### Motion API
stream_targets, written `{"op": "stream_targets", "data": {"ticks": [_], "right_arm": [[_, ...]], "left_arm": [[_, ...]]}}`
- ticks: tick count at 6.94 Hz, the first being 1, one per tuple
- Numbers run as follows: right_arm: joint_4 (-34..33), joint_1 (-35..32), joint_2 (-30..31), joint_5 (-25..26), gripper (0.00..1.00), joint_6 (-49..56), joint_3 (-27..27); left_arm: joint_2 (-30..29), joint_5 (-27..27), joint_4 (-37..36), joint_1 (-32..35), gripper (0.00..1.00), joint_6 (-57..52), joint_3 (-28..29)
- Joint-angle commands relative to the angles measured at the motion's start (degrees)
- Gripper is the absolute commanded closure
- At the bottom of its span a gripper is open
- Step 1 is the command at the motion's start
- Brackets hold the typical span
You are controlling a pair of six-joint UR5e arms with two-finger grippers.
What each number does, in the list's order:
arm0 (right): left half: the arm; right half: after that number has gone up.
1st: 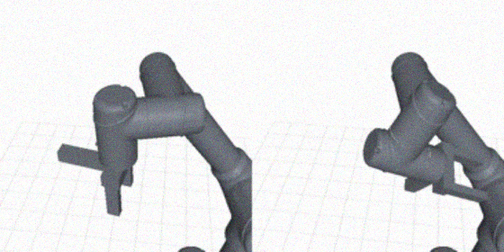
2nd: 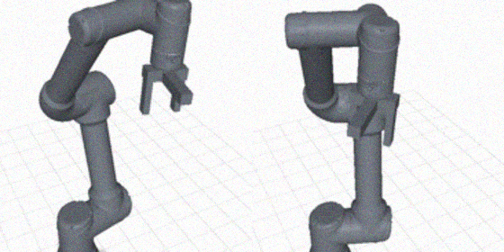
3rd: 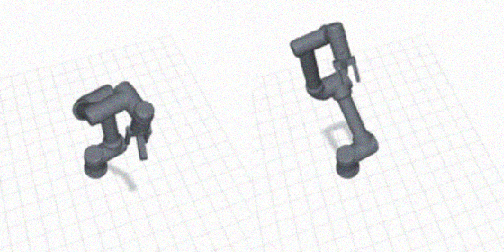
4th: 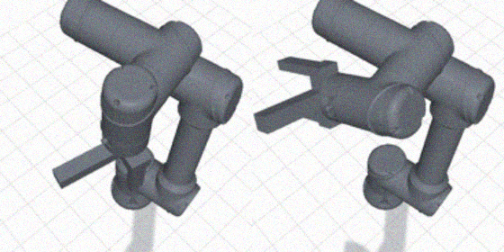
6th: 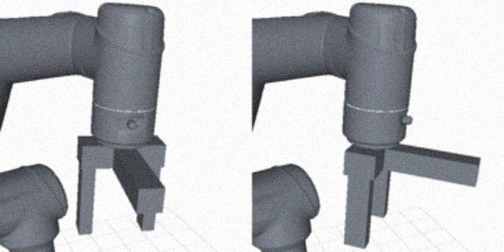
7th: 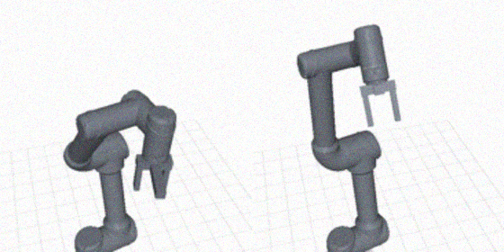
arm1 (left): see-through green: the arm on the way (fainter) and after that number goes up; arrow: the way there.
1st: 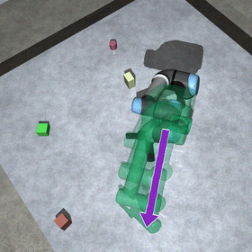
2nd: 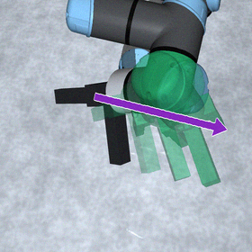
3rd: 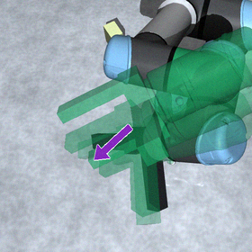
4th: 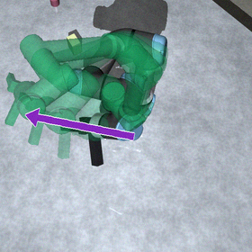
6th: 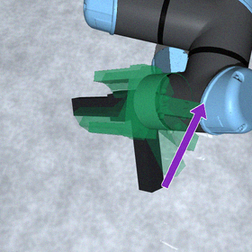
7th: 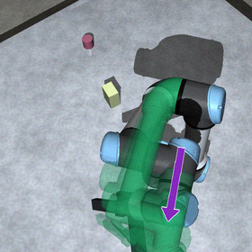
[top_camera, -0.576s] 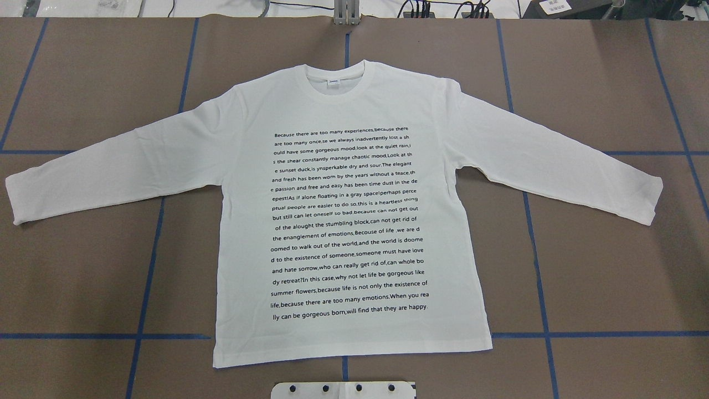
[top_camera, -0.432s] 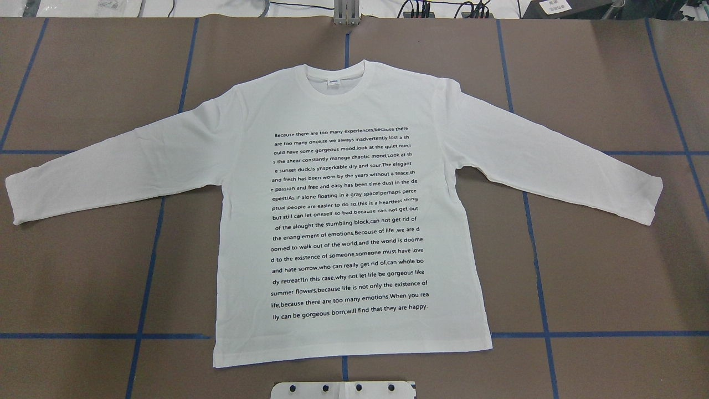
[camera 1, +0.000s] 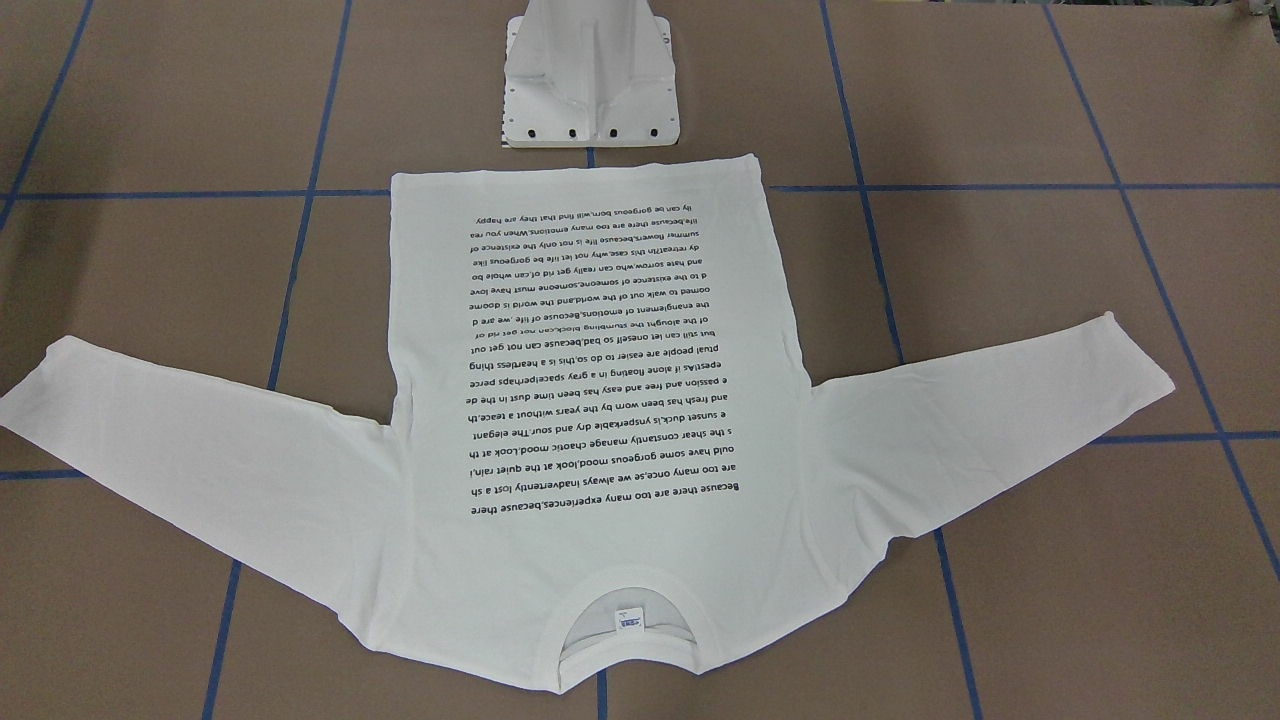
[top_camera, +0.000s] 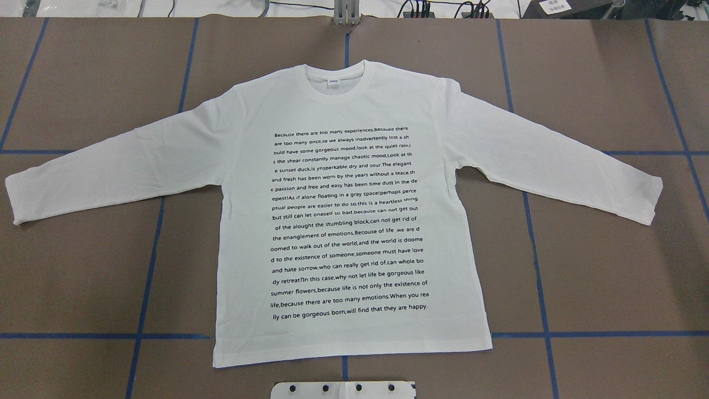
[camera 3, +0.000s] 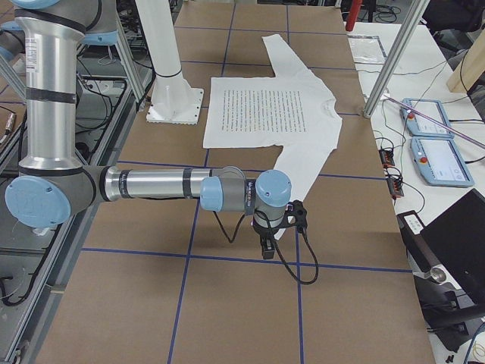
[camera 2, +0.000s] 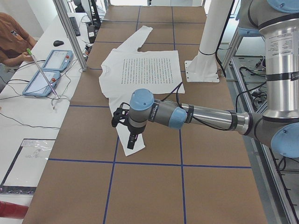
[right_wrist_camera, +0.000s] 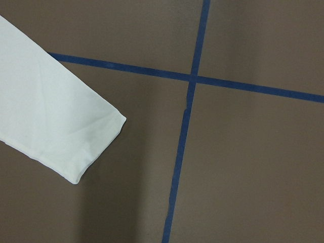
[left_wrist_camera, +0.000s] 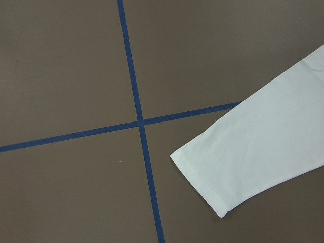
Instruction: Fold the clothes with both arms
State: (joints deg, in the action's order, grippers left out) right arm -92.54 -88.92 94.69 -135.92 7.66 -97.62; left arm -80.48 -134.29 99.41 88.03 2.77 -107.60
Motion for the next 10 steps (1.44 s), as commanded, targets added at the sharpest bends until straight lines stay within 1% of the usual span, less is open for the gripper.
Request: {"op": "stream_targets", "data": {"ticks": [1, 2, 3, 4, 5, 6, 7, 8, 9, 10], "right_arm": [[0.7, 1.3, -0.1, -2.5, 0.00, -0.5, 0.3], [3.0, 3.6, -0.1, -3.5, 0.00, -1.3, 0.9], [4.7, 7.2, -0.1, -3.3, 0.00, -3.9, 1.4], [9.5, 9.4, -0.3, -3.2, 0.00, -6.3, 4.8], [17.8, 12.3, -1.3, -2.9, 0.05, -16.0, 9.2], [27.6, 16.7, -1.6, -0.5, 0.10, -28.0, 11.8], [35.0, 20.1, -1.6, 2.0, 0.16, -37.0, 14.0], [36.8, 21.4, -1.6, 2.1, 0.19, -43.1, 14.1], [36.8, 21.4, -1.6, 1.9, 0.19, -48.4, 14.1], [38.0, 22.5, -2.5, 2.0, 0.19, -57.2, 14.1]], "left_arm": [[0.8, -0.1, 0.3, -0.1, 0.00, 0.0, -0.5], [0.7, -0.2, 0.5, -0.2, 0.00, -0.1, -0.6], [0.7, -2.0, 1.0, -0.5, 0.00, -0.1, -0.5], [0.7, -3.9, 1.4, -0.5, 0.00, 0.2, -0.5], [0.7, -4.0, 1.4, -0.4, 0.00, 0.3, -0.5], [0.7, -4.0, 1.4, -0.5, 0.00, 0.4, -0.5], [0.7, -4.0, 1.4, -0.5, 0.00, 0.4, -0.5], [0.7, -4.0, 1.4, -0.4, 0.00, 0.4, -0.6], [0.7, -4.0, 2.0, -0.4, 0.00, 0.5, -0.6], [0.7, -4.0, 2.5, -0.4, 0.00, 0.6, -0.6]]}}
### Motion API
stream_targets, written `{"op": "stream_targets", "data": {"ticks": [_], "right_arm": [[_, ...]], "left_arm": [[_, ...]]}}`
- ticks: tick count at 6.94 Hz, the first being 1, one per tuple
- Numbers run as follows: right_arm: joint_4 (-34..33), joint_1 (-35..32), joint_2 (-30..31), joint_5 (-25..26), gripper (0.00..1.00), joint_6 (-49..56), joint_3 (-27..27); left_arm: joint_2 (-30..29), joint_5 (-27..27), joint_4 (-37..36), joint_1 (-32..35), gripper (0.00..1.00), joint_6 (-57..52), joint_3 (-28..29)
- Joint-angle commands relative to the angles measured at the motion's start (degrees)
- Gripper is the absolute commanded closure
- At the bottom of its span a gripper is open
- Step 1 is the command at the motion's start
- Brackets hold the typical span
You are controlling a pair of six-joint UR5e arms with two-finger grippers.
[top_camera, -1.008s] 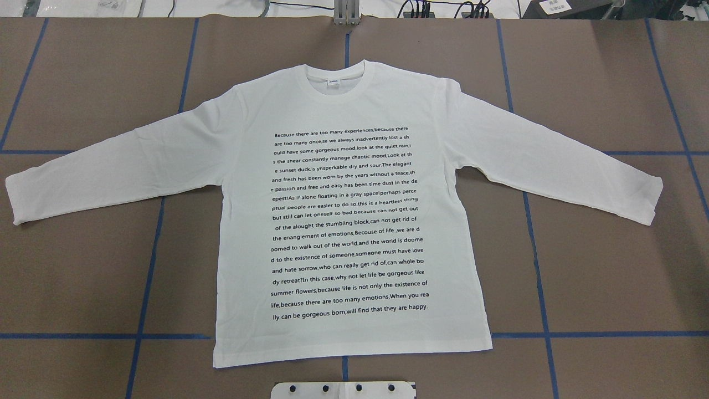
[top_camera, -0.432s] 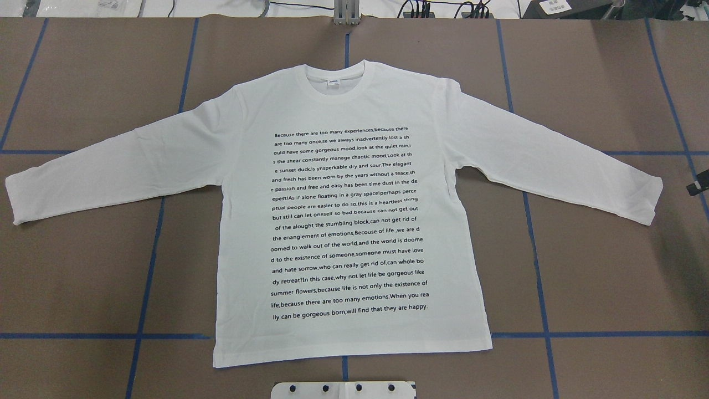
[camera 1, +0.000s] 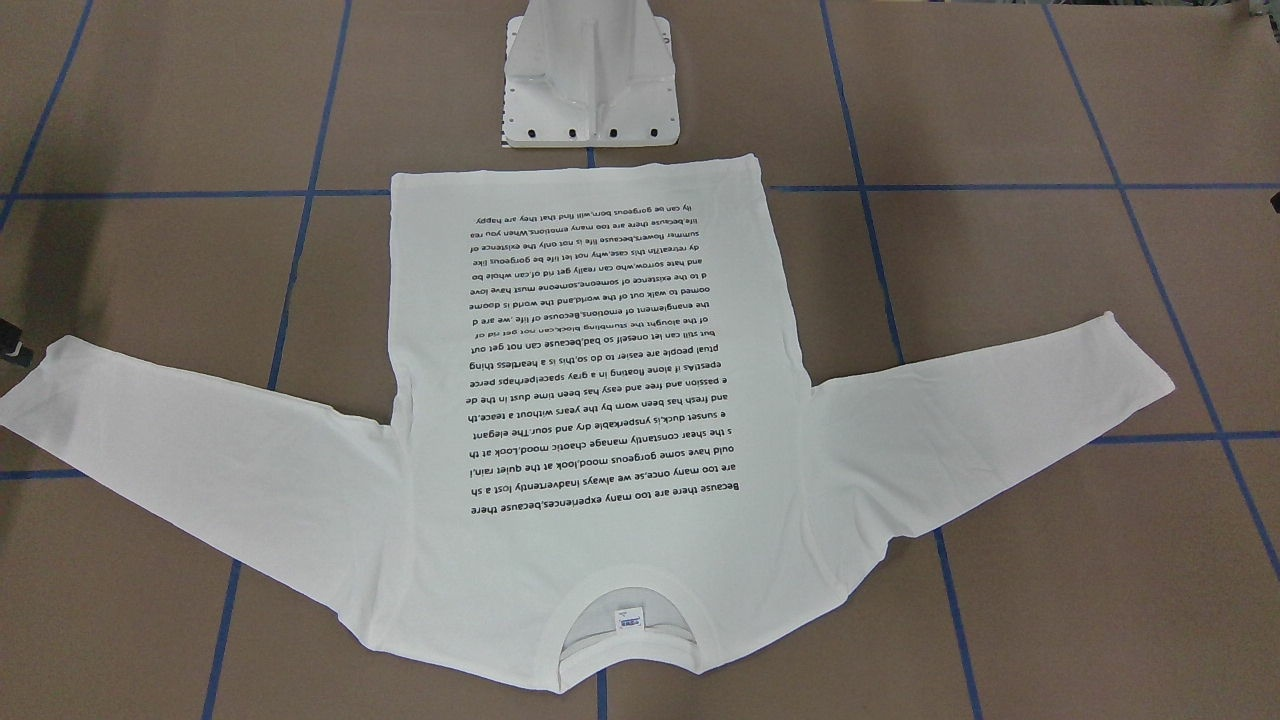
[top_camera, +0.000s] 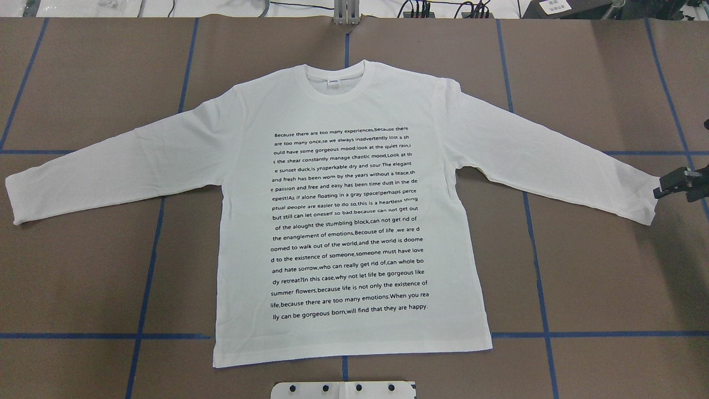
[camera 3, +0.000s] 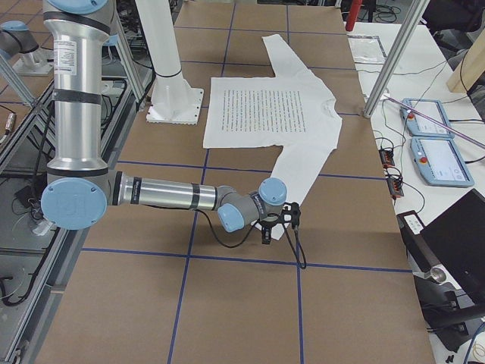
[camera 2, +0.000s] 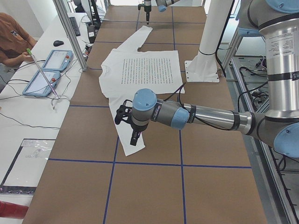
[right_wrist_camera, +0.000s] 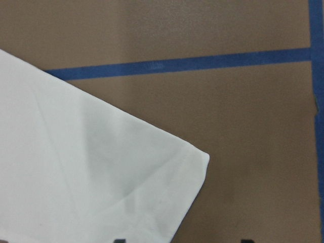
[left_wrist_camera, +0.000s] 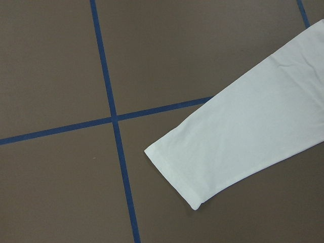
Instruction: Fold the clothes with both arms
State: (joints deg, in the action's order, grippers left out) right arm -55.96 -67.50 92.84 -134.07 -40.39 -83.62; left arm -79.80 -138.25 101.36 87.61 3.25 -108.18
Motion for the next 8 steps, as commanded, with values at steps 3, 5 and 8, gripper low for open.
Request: {"op": "stream_targets", "data": {"ticks": [3, 5, 8], "right_arm": [[4.0, 3.2, -0.3, 0.8, 0.19, -14.2, 1.0], [4.0, 3.2, -0.5, 2.2, 0.22, -14.6, 2.1], [3.9, 3.3, -0.9, 2.3, 0.26, -15.0, 2.8]], "left_arm": [[0.0, 0.1, 0.5, 0.0, 0.00, 0.1, 0.0], [0.0, 0.0, 0.5, 0.0, 0.00, 0.1, 0.0], [0.0, 0.1, 0.5, 0.0, 0.00, 0.0, -0.1]]}}
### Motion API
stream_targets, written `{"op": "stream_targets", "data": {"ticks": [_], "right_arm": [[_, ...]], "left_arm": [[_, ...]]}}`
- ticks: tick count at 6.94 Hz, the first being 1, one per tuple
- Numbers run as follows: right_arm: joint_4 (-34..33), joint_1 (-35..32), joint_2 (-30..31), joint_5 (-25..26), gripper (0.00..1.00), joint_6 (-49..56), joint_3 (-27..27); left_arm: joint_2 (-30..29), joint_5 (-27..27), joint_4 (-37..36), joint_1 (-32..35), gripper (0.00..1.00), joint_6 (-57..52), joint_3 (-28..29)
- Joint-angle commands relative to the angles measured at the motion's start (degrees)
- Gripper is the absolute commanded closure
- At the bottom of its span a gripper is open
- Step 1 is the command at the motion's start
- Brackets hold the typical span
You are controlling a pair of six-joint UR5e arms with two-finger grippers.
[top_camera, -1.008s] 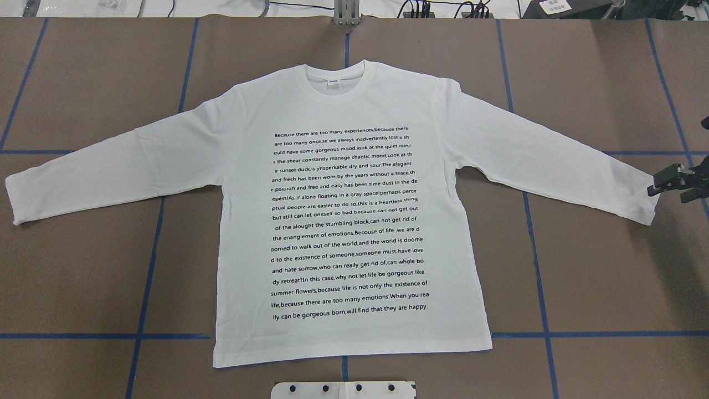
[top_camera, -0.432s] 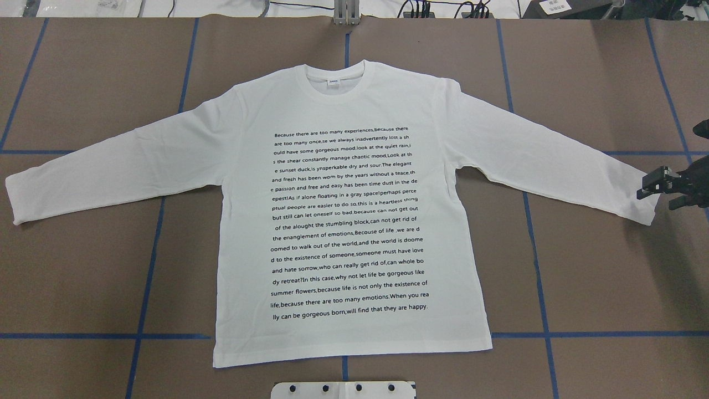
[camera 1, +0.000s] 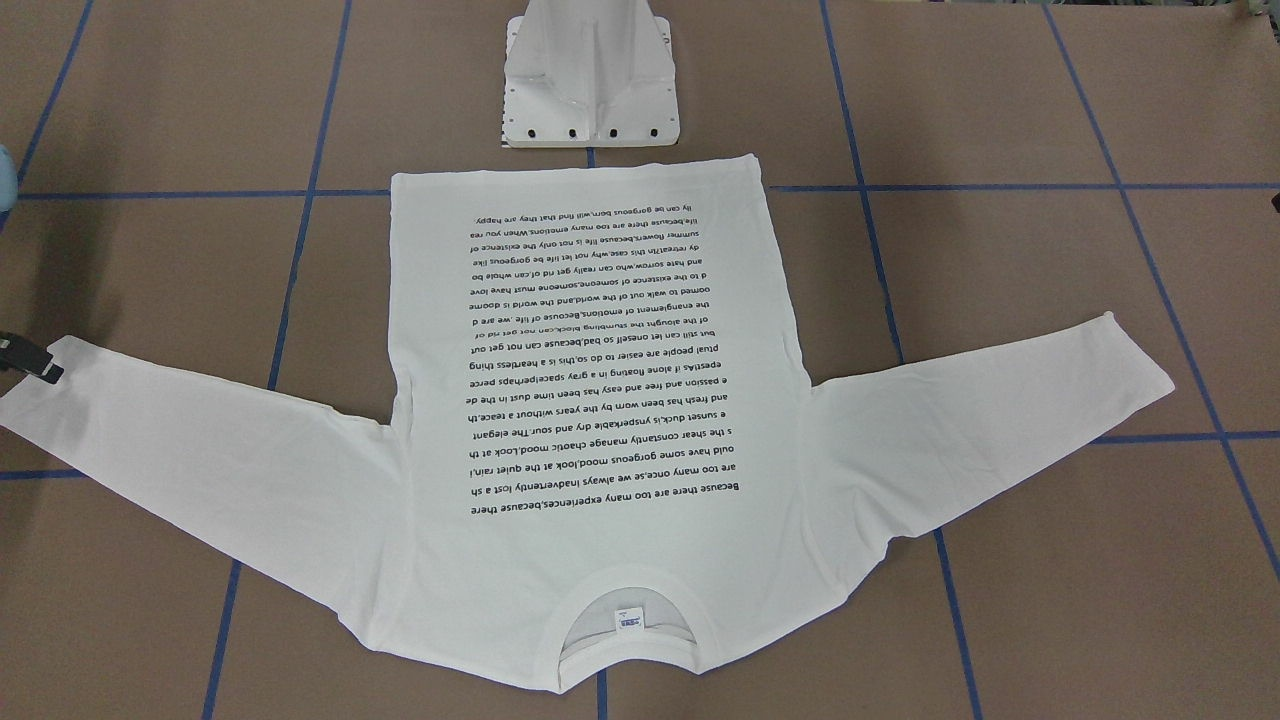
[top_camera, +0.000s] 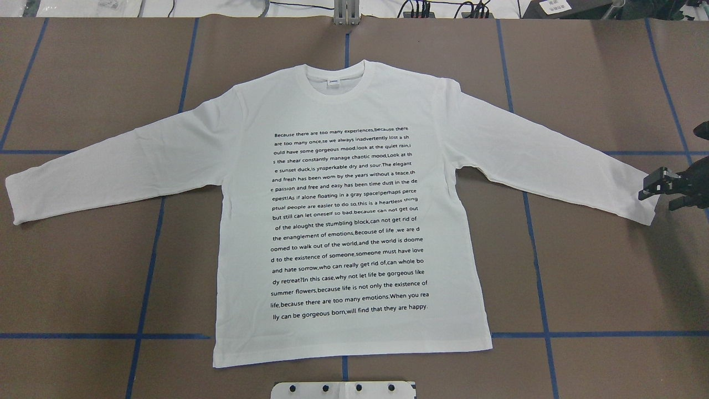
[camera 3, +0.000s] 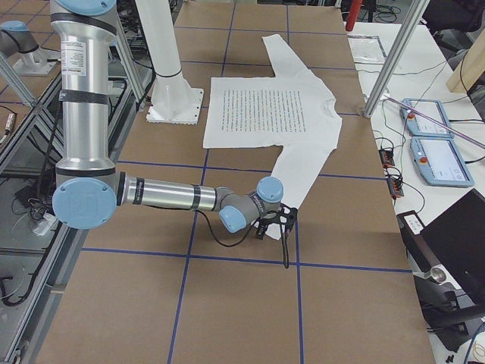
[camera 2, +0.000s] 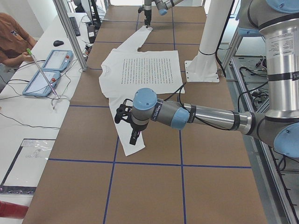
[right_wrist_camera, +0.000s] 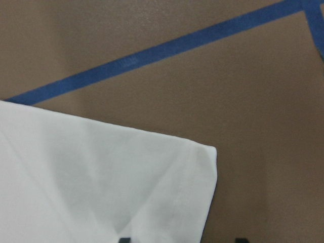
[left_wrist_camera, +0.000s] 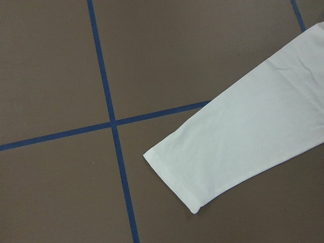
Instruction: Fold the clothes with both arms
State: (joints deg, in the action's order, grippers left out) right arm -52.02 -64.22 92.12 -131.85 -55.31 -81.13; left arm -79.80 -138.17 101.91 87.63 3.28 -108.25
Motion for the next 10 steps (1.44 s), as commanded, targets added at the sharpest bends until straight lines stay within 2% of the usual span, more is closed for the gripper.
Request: {"op": "stream_targets", "data": {"ticks": [1, 2, 4, 5, 6, 7, 10], "right_arm": [[0.0, 0.1, -0.8, 0.0, 0.27, -0.1, 0.7], [0.0, 0.5, -1.2, 0.0, 0.28, -0.1, 0.7], [0.0, 0.6, -1.3, 0.0, 0.45, -0.1, 1.1], [0.1, 0.7, -1.4, -0.1, 0.46, -0.1, 1.5], [0.1, 0.7, -1.4, -0.2, 0.81, -0.6, 1.2], [0.1, 0.8, -1.5, -0.3, 1.00, -1.3, 1.1], [0.3, 0.6, -1.2, -0.6, 1.00, -0.9, -0.1]], "left_arm": [[0.0, -0.1, 0.0, 0.0, 0.00, 0.1, -0.1], [0.0, 0.0, 0.0, 0.0, 0.00, 0.0, -0.1], [0.0, 0.0, 0.0, 0.0, 0.00, 0.0, -0.1], [0.0, -0.1, 0.0, 0.0, 0.00, 0.0, -0.2], [0.0, 0.0, 0.0, 0.0, 0.00, 0.0, -0.2], [0.0, 0.0, 0.0, 0.0, 0.00, 0.1, -0.4], [0.1, -0.1, 0.0, 0.0, 0.00, 0.1, -0.7]]}}
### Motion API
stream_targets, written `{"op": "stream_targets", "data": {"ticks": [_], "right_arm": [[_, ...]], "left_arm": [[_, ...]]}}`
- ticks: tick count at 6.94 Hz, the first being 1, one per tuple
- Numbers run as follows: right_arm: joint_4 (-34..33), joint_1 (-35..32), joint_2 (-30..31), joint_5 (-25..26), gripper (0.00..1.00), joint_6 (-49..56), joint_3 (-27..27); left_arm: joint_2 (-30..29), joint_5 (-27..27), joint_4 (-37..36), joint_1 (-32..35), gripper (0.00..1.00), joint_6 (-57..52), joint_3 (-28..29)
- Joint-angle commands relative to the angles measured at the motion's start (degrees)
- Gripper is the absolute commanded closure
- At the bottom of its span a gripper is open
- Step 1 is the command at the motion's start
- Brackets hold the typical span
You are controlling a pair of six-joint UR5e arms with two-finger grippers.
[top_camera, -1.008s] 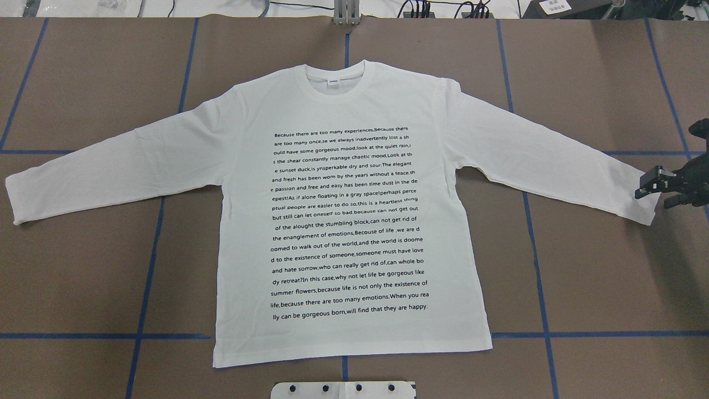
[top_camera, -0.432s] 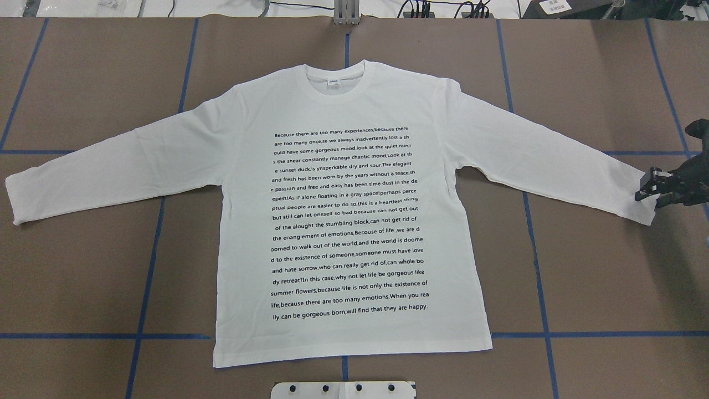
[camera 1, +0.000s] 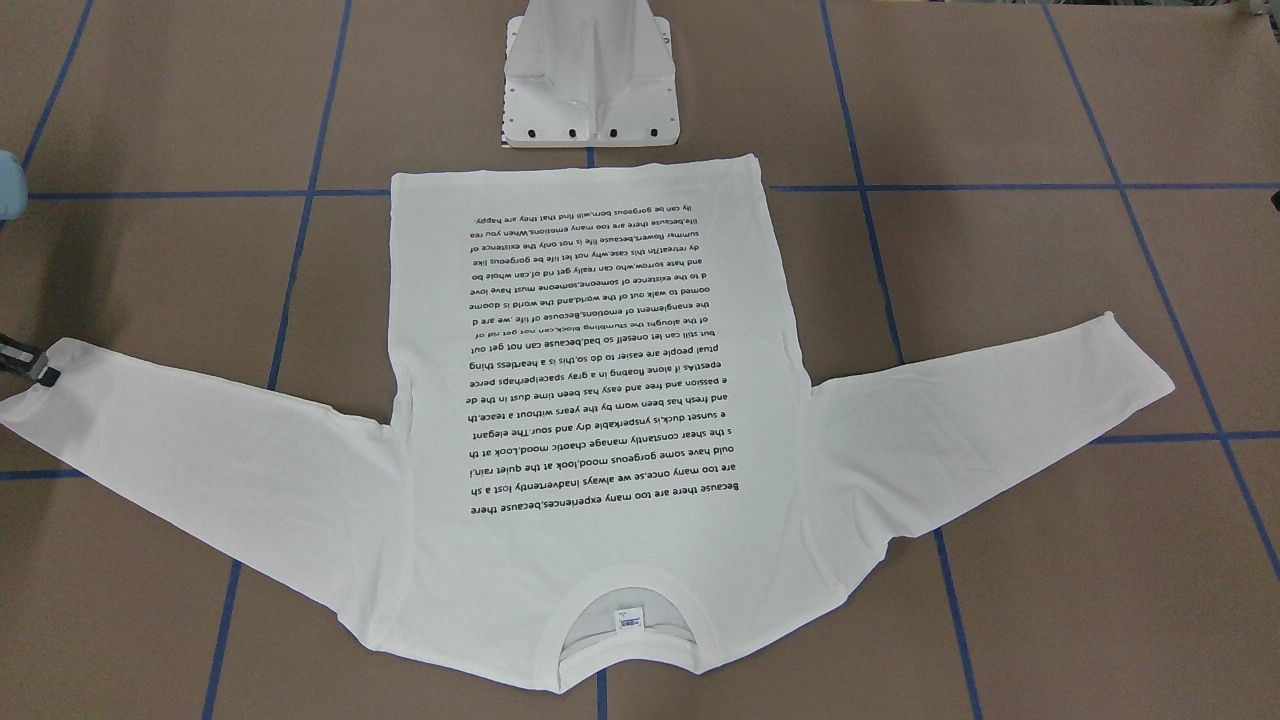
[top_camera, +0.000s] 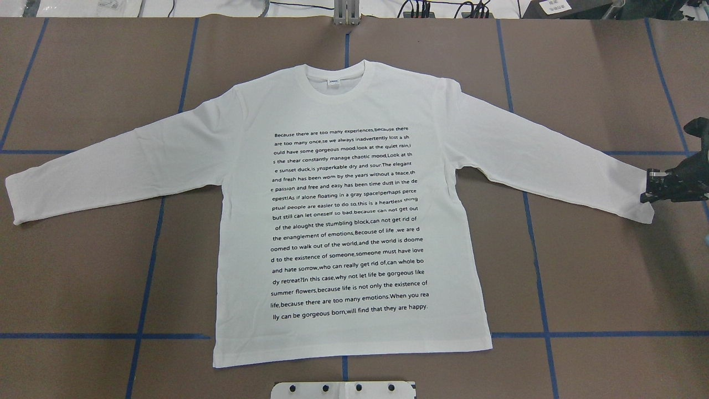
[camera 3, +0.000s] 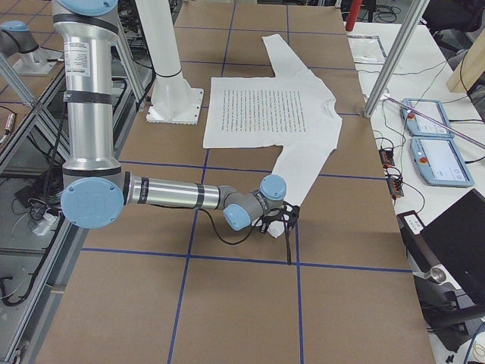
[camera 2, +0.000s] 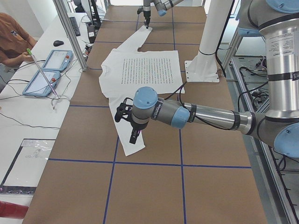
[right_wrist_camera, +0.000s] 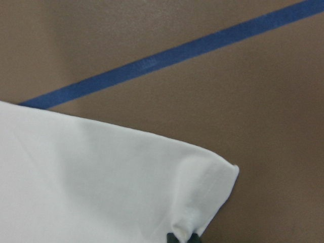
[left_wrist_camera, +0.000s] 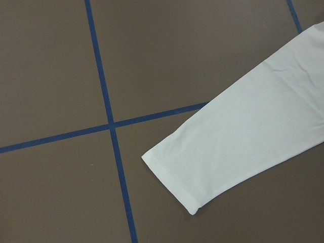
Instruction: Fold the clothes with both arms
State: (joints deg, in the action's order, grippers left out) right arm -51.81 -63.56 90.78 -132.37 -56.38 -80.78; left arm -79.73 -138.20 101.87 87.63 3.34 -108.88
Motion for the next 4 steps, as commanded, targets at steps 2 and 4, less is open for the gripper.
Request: {"op": "stream_targets", "data": {"ticks": [2, 4], "right_arm": [[-0.2, -0.2, 0.8, -0.6, 1.00, -0.3, -5.7], [-4.1, 0.7, -3.6, -0.8, 1.00, -6.0, -11.6]], "left_arm": [[0.0, 0.0, -0.1, 0.0, 0.00, 0.0, -0.5], [0.0, 0.0, -0.1, 0.0, 0.00, 0.1, -0.9]]}}
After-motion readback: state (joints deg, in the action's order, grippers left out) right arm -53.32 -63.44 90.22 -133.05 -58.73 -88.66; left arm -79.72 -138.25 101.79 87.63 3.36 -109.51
